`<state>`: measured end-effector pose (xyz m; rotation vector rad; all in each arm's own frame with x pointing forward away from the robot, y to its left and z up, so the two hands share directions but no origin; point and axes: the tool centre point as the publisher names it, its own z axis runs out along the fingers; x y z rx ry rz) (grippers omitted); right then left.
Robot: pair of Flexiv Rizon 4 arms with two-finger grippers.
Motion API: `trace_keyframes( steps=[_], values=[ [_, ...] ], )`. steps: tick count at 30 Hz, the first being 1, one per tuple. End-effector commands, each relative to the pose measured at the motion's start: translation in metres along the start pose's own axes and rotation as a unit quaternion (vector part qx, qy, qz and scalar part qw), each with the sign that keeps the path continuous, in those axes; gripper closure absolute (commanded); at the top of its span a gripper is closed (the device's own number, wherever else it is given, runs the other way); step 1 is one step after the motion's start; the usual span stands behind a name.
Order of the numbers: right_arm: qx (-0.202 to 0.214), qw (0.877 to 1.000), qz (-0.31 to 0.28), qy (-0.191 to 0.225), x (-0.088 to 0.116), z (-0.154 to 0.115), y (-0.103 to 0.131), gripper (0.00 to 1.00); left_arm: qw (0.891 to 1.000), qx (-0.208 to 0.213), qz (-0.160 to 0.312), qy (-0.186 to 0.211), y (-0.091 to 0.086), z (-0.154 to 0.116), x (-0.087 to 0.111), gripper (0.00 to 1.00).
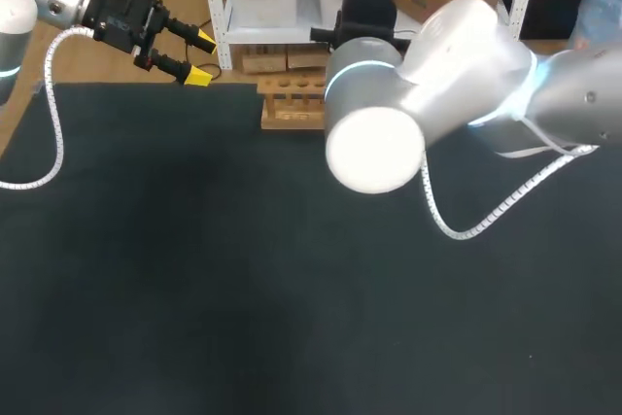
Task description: Grasp the test tube, adjust it, and insert it.
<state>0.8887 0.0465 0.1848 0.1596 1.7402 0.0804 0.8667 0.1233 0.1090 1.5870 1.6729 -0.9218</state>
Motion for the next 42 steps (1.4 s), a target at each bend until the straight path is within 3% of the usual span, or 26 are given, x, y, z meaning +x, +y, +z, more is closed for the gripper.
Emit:
trace_keyframes(
  steps=[1,11,24,42],
  values=[
    [0.011,1.000,-0.001,-0.019,-0.001,-0.004,-0.001,1.00,0.998,0.061,0.000,0.001,0.009,0.000,0.000,0.00],
    [0.001,0.997,-0.013,-0.077,-0.002,0.000,-0.009,1.00,0.998,0.061,0.000,0.001,0.009,0.000,0.000,0.00],
    [-0.024,0.994,-0.036,-0.104,0.007,0.020,-0.023,1.00,0.998,0.061,0.000,0.001,0.009,0.000,0.000,0.00],
    [-0.045,0.994,-0.031,-0.097,0.017,0.024,-0.018,1.00,0.998,0.061,0.000,0.001,0.009,0.000,0.000,0.00]
  ],
)
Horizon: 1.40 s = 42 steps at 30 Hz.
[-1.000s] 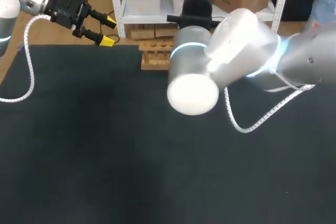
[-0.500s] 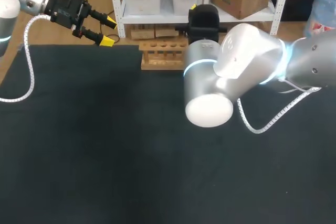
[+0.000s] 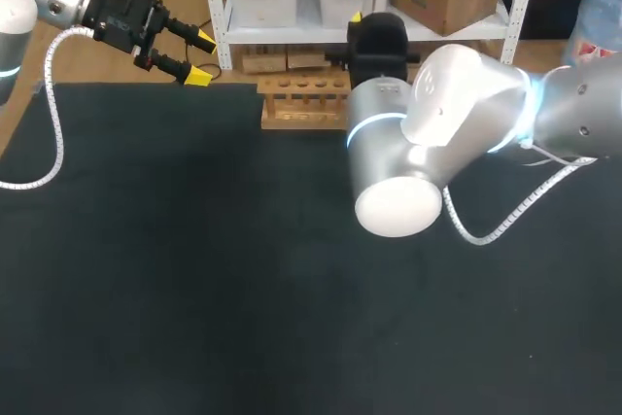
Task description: Grasp the test tube, adjust it, and insert it.
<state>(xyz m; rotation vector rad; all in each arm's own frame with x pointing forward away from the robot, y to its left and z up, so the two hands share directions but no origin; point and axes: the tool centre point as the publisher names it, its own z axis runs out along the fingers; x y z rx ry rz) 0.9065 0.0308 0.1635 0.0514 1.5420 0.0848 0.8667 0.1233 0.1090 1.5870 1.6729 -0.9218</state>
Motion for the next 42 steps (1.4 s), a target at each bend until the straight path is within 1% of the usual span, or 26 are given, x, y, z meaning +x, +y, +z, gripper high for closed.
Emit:
trace_keyframes(
  steps=[1,16,29,35,42],
  values=[
    [-0.007,1.000,0.001,0.001,0.003,0.002,0.000,1.00,0.998,0.061,0.000,0.001,0.009,0.000,0.000,0.00],
    [-0.013,1.000,0.005,0.013,0.015,0.005,0.003,1.00,0.998,0.061,0.000,0.001,0.009,0.000,0.000,0.00],
    [-0.010,1.000,0.005,0.021,0.022,0.005,0.000,1.00,0.998,0.061,0.000,0.001,0.009,0.000,0.000,0.00],
    [-0.013,1.000,0.008,0.027,0.029,0.006,0.002,1.00,0.998,0.061,0.000,0.001,0.009,0.000,0.000,0.00],
    [-0.013,0.999,0.014,0.042,0.043,0.005,0.005,1.00,0.998,0.061,0.000,0.001,0.009,0.000,0.000,0.00]
  ],
)
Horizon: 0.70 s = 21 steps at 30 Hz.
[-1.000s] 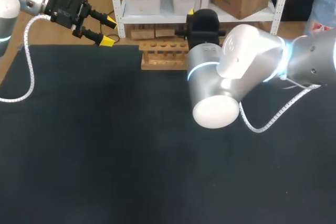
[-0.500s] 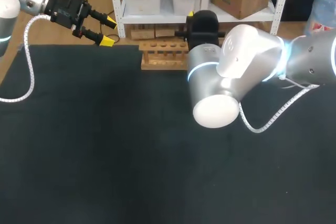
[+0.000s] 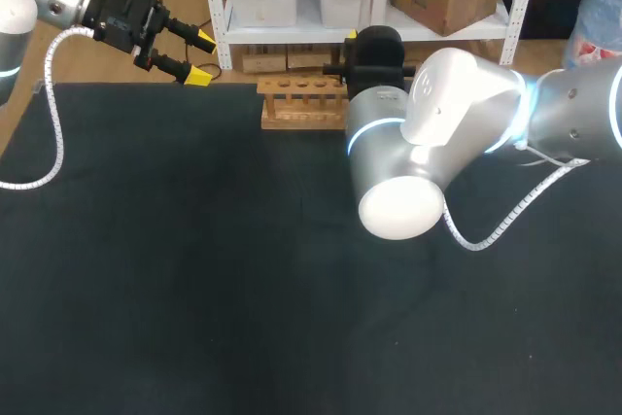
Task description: Grasp the test tube, adjust it, and insert it.
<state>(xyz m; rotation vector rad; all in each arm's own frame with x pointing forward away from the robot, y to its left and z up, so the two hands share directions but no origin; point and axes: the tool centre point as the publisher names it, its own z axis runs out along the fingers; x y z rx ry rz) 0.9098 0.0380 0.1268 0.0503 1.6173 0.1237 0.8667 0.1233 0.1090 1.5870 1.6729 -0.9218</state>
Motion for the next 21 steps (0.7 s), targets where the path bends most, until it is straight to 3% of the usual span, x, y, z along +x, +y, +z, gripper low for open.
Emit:
trace_keyframes(
  steps=[1,21],
  values=[
    [-0.002,1.000,0.003,0.006,0.007,0.003,0.001,1.00,0.998,0.061,0.000,0.001,0.009,0.000,0.000,0.00],
    [0.014,0.999,0.023,0.025,0.035,-0.002,0.001,1.00,0.998,0.061,0.000,0.001,0.009,0.000,0.000,0.00]
  ],
)
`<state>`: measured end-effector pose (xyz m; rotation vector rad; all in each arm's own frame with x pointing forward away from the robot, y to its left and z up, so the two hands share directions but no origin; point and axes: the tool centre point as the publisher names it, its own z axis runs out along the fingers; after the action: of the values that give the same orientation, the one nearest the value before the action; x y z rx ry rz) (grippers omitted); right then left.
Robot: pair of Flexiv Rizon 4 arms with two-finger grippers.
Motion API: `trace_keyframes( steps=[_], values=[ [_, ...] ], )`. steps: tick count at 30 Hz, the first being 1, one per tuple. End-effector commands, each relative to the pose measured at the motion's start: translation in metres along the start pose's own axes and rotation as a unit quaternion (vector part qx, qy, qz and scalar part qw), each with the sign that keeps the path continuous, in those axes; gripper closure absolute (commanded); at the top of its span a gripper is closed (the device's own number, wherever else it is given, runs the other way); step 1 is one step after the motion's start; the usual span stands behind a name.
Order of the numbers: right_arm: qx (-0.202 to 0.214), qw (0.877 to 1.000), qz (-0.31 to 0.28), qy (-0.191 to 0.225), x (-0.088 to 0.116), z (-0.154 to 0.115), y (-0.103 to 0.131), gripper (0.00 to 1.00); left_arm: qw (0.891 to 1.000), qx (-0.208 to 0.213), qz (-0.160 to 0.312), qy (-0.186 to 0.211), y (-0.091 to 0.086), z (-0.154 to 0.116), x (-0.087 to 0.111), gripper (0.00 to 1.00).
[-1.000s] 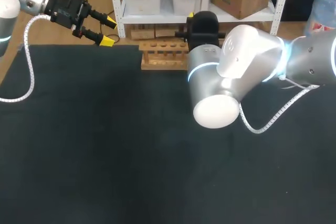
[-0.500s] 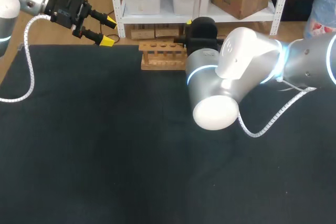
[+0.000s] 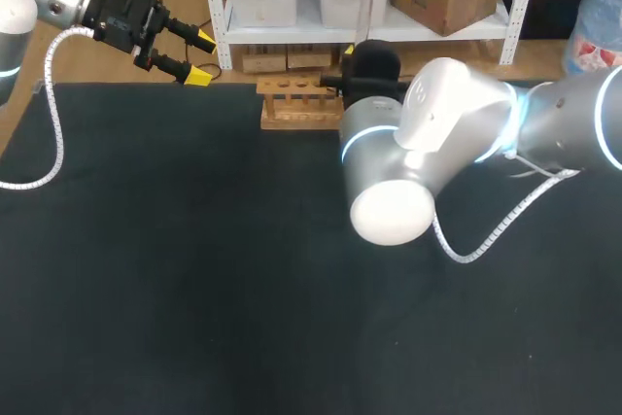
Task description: Grasp the test tube, adjust it, and insert it.
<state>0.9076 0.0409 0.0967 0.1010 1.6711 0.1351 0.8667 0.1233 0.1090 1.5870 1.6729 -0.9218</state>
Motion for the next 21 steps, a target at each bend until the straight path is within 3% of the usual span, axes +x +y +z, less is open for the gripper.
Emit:
trace_keyframes(
  steps=[1,21],
  values=[
    [0.000,1.000,0.003,-0.001,0.006,-0.001,0.001,1.00,0.998,0.061,0.000,0.001,0.009,0.000,0.000,0.00],
    [-0.008,1.000,-0.006,-0.001,0.019,0.002,-0.003,1.00,0.998,0.061,0.000,0.001,0.009,0.000,0.000,0.00]
  ],
)
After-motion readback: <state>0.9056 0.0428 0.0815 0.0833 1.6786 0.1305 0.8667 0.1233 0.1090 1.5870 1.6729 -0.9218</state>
